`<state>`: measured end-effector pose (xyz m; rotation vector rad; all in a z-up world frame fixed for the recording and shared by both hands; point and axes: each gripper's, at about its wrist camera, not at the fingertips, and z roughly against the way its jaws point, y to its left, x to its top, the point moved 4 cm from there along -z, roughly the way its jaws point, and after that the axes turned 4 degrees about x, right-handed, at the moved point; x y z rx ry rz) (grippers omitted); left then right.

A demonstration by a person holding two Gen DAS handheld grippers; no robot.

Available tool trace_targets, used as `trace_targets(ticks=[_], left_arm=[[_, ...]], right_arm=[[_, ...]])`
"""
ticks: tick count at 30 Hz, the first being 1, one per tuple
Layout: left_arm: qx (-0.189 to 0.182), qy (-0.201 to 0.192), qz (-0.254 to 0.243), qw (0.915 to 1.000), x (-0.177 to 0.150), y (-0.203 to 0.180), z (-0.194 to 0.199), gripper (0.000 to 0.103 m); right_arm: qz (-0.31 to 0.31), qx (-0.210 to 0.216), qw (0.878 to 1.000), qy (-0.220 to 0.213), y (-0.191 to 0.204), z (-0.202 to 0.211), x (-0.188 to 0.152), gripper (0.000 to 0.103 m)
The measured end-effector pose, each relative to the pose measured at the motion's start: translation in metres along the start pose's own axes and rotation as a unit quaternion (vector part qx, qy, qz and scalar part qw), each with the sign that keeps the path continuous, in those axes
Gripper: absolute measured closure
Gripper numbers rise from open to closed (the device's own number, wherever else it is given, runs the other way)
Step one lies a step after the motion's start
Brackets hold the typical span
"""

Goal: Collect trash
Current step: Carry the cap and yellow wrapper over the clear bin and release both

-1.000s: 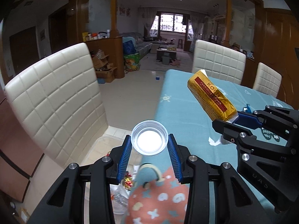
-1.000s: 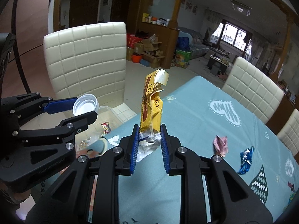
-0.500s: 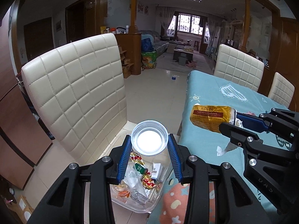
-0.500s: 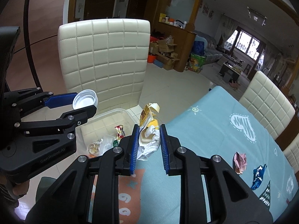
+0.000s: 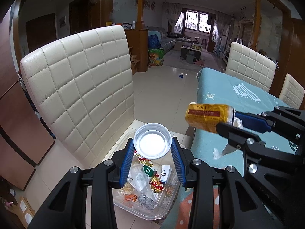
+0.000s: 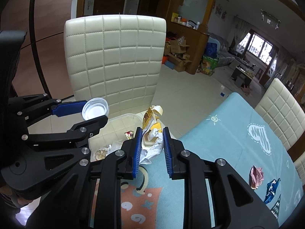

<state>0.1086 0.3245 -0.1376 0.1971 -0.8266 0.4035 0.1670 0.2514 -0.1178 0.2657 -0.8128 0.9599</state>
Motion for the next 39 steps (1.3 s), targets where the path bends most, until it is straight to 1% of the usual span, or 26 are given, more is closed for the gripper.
trace_targets(ticks=[6, 9, 13, 14, 16, 17, 18, 21, 30, 34, 35, 37, 38, 39], left_arm=[[0.001, 0.008, 0.001, 1.0, -0.001, 0.003, -0.008, 0.064], [-0.001, 0.011, 0.001, 0.9999, -0.001, 0.001, -0.011, 0.064], [-0.002, 0.013, -0.003, 0.9999, -0.002, -0.002, -0.012, 0.064], [-0.002, 0.013, -0.003, 0.9999, -0.002, -0.002, -0.012, 0.064], [-0.002, 0.013, -0.003, 0.9999, -0.002, -0.003, -0.012, 0.064], [-0.002, 0.013, -0.003, 0.9999, -0.002, -0.002, -0.012, 0.064], [0.001, 0.013, -0.001, 0.9999, -0.002, -0.002, -0.012, 0.064], [-0.002, 0.017, 0.005, 0.9998, -0.002, -0.001, -0.013, 0.064], [-0.001, 0.011, 0.0, 0.9999, 0.0, -0.004, -0.009, 0.064], [0.008, 0.001, -0.005, 1.0, 0.001, -0.006, -0.006, 0.064], [0.01, 0.002, -0.006, 0.9999, 0.001, -0.007, -0.006, 0.063], [0.013, 0.004, -0.005, 0.9999, 0.002, -0.008, -0.007, 0.042], [0.018, 0.002, -0.002, 0.9998, 0.002, -0.007, -0.006, 0.038], [0.021, 0.0, 0.001, 0.9998, 0.002, -0.006, -0.006, 0.031]], right_arm=[[-0.025, 0.003, 1.0, 0.006, -0.011, -0.008, 0.002, 0.078], [-0.034, 0.015, 0.999, 0.018, -0.013, -0.013, -0.001, 0.078], [-0.043, 0.023, 0.999, 0.015, -0.016, -0.013, 0.0, 0.078], [-0.046, 0.028, 0.998, 0.016, -0.017, -0.013, 0.0, 0.077], [-0.052, 0.027, 0.998, 0.015, -0.018, -0.011, 0.0, 0.064], [-0.053, 0.018, 0.998, 0.008, -0.019, -0.009, 0.0, 0.046], [-0.052, 0.006, 0.999, -0.002, -0.02, -0.006, 0.001, 0.04], [-0.049, 0.005, 0.999, -0.007, -0.02, -0.002, 0.002, 0.04], [-0.052, -0.007, 0.999, -0.013, -0.024, 0.004, -0.003, 0.038], [-0.058, -0.009, 0.998, -0.013, -0.029, 0.006, -0.005, 0.035], [-0.058, -0.01, 0.998, -0.013, -0.029, 0.006, -0.006, 0.035], [-0.062, -0.012, 0.998, -0.014, -0.033, 0.008, -0.007, 0.035], [-0.064, -0.013, 0.998, -0.015, -0.034, 0.009, -0.008, 0.034], [-0.066, -0.015, 0.998, -0.017, -0.036, 0.01, -0.009, 0.034]])
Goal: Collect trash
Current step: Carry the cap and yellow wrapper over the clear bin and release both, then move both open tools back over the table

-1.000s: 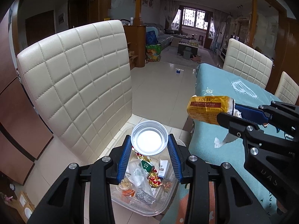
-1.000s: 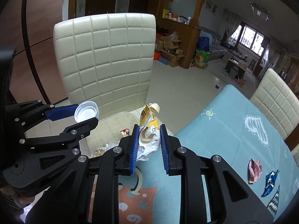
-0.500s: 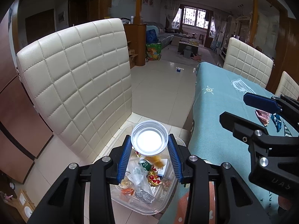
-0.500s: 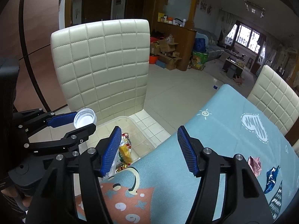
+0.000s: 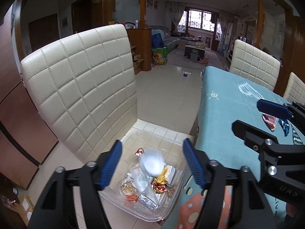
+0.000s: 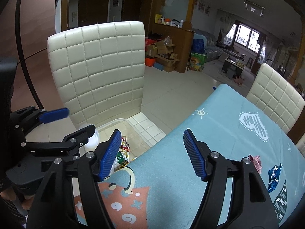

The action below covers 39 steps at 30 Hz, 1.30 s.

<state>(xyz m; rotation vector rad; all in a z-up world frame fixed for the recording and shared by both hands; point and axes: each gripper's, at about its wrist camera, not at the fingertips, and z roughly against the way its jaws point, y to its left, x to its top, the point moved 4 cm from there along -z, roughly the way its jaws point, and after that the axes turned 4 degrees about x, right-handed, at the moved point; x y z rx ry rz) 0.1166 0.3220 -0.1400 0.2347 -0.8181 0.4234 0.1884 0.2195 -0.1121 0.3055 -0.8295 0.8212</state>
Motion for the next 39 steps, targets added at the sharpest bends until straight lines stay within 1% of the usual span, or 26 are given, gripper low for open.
trace_targets(ticks=[1, 8, 13, 19, 23, 26, 29, 35, 39], left_arm=[[-0.001, 0.0, 0.003, 1.0, 0.0, 0.001, 0.0, 0.028], [-0.008, 0.007, 0.016, 0.9998, 0.001, 0.005, 0.001, 0.028], [-0.016, 0.003, 0.003, 0.9999, 0.002, -0.009, 0.01, 0.028], [-0.03, -0.001, -0.025, 0.9992, 0.003, -0.038, 0.02, 0.028], [-0.04, -0.005, -0.051, 0.9979, 0.004, -0.066, 0.028, 0.028], [-0.051, -0.007, -0.069, 0.9963, 0.005, -0.09, 0.033, 0.028], [-0.061, -0.008, -0.088, 0.9942, 0.005, -0.118, 0.037, 0.028], [-0.097, 0.01, -0.13, 0.9867, 0.001, -0.181, 0.031, 0.028], [-0.13, 0.026, -0.155, 0.979, 0.0, -0.227, 0.022, 0.028]], right_arm=[[-0.001, -0.002, 1.0, -0.001, -0.002, 0.001, -0.001, 0.034], [-0.029, -0.014, 0.999, 0.004, -0.024, 0.008, -0.011, 0.034], [-0.048, -0.026, 0.999, -0.002, -0.043, 0.021, -0.019, 0.034], [-0.071, -0.044, 0.996, -0.009, -0.07, 0.041, -0.034, 0.033], [-0.092, -0.057, 0.994, -0.014, -0.095, 0.056, -0.047, 0.032], [-0.103, -0.071, 0.992, -0.017, -0.114, 0.066, -0.057, 0.029], [-0.121, -0.087, 0.989, -0.017, -0.14, 0.077, -0.072, 0.029], [-0.159, -0.122, 0.98, -0.005, -0.198, 0.09, -0.104, 0.029], [-0.188, -0.137, 0.973, 0.003, -0.239, 0.092, -0.123, 0.029]])
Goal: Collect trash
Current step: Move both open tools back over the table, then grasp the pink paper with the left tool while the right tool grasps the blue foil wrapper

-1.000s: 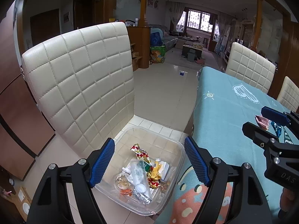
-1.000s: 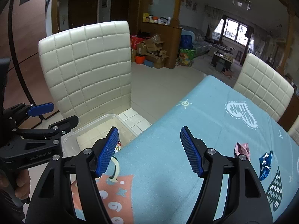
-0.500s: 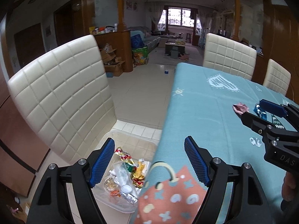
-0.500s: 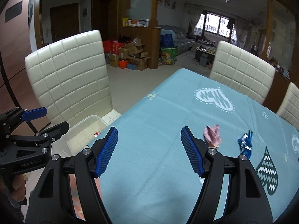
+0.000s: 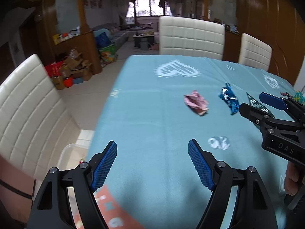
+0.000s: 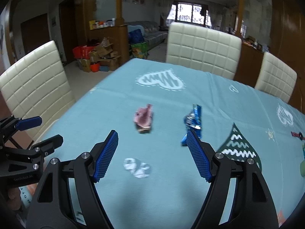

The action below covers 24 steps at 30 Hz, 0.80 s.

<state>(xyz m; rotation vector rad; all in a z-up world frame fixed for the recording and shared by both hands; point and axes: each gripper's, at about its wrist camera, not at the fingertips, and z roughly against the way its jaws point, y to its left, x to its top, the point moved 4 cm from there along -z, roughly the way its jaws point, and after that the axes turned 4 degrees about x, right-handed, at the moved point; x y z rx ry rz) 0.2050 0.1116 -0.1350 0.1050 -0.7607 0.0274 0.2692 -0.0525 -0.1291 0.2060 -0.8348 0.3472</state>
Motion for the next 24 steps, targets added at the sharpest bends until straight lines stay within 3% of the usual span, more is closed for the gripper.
trace_targets(ticks=[2, 9, 16, 22, 24], left_arm=[[-0.02, 0.001, -0.012, 0.9997, 0.007, -0.019, -0.01, 0.028], [-0.016, 0.012, -0.06, 0.998, 0.033, -0.074, -0.057, 0.028], [0.008, 0.023, -0.075, 0.9969, 0.049, -0.091, -0.094, 0.028], [0.003, 0.027, -0.077, 0.9967, 0.053, -0.092, -0.113, 0.028], [0.004, 0.024, -0.076, 0.9968, 0.053, -0.092, -0.116, 0.028]], right_arm=[[-0.009, -0.005, 1.0, 0.003, -0.014, -0.005, 0.001, 0.029], [-0.051, 0.003, 0.998, 0.026, -0.059, -0.039, 0.003, 0.029], [-0.081, 0.012, 0.996, 0.04, -0.07, -0.076, 0.003, 0.034], [-0.093, -0.007, 0.995, 0.044, -0.082, -0.09, -0.005, 0.04], [-0.094, -0.007, 0.994, 0.05, -0.084, -0.093, -0.007, 0.052]])
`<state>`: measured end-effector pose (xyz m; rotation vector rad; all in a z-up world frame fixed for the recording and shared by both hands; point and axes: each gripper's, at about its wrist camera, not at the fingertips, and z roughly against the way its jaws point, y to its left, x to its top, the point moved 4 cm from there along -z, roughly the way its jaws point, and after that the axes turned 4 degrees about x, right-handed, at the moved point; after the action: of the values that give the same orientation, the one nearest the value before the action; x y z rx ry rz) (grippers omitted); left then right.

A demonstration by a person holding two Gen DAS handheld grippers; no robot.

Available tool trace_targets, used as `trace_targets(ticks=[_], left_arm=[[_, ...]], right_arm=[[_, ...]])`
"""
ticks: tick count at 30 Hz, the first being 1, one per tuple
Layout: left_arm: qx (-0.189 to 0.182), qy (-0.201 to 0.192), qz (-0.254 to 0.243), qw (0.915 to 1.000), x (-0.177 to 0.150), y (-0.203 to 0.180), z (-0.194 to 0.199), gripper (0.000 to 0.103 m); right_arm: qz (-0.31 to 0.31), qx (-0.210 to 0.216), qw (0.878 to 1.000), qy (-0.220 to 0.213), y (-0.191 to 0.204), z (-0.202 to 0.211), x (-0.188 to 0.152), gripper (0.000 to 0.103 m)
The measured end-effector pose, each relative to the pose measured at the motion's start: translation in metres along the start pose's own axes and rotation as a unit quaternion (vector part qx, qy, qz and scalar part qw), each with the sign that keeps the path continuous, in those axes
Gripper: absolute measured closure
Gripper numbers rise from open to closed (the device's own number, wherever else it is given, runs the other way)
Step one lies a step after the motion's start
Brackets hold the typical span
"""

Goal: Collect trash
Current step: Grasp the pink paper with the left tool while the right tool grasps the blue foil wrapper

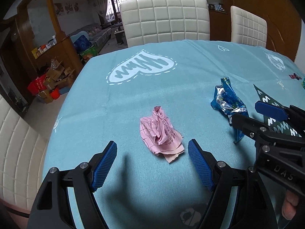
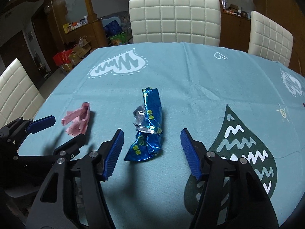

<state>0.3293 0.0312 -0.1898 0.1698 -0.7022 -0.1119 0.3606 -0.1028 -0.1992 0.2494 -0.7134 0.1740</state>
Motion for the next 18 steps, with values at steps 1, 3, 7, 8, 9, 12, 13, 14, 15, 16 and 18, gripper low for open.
trace_targets(ticks=[1, 3, 7, 8, 9, 12, 13, 14, 15, 16, 18], left_arm=[[0.002, -0.001, 0.001, 1.0, 0.001, 0.0, -0.002, 0.028], [-0.003, 0.003, 0.007, 1.0, 0.001, 0.0, -0.005, 0.028], [-0.008, 0.008, 0.008, 0.9999, -0.001, -0.002, -0.01, 0.028], [-0.007, 0.006, 0.007, 0.9999, -0.002, -0.002, -0.01, 0.028], [-0.008, 0.003, 0.005, 0.9999, -0.002, -0.003, -0.008, 0.034], [-0.022, 0.011, 0.0, 0.9997, -0.003, -0.006, -0.008, 0.068], [-0.029, 0.013, -0.002, 0.9995, -0.003, -0.007, -0.007, 0.075], [-0.029, 0.013, -0.004, 0.9995, -0.002, -0.007, -0.007, 0.076], [-0.027, 0.012, -0.009, 0.9995, -0.003, -0.009, -0.005, 0.082], [-0.029, 0.011, -0.013, 0.9994, -0.004, -0.011, -0.002, 0.088], [-0.032, 0.009, -0.017, 0.9993, -0.006, -0.012, 0.004, 0.089]], right_arm=[[-0.003, 0.003, 1.0, 0.004, -0.001, -0.002, -0.001, 0.055], [-0.009, 0.014, 1.0, 0.007, -0.002, -0.006, -0.001, 0.063], [0.008, 0.011, 1.0, 0.004, 0.008, -0.006, -0.002, 0.069], [0.01, 0.012, 1.0, 0.003, 0.009, -0.005, -0.002, 0.07], [0.012, 0.016, 1.0, 0.004, 0.011, -0.005, -0.003, 0.071], [0.011, 0.023, 1.0, 0.005, 0.013, -0.003, -0.004, 0.072], [0.011, 0.024, 1.0, 0.005, 0.013, -0.002, -0.004, 0.072], [0.011, 0.027, 1.0, 0.004, 0.013, 0.0, -0.004, 0.072], [0.01, 0.031, 0.999, 0.003, 0.013, 0.002, -0.005, 0.072], [0.008, 0.033, 0.999, 0.002, 0.014, 0.003, -0.004, 0.072], [0.007, 0.036, 0.999, -0.001, 0.015, 0.008, -0.005, 0.072]])
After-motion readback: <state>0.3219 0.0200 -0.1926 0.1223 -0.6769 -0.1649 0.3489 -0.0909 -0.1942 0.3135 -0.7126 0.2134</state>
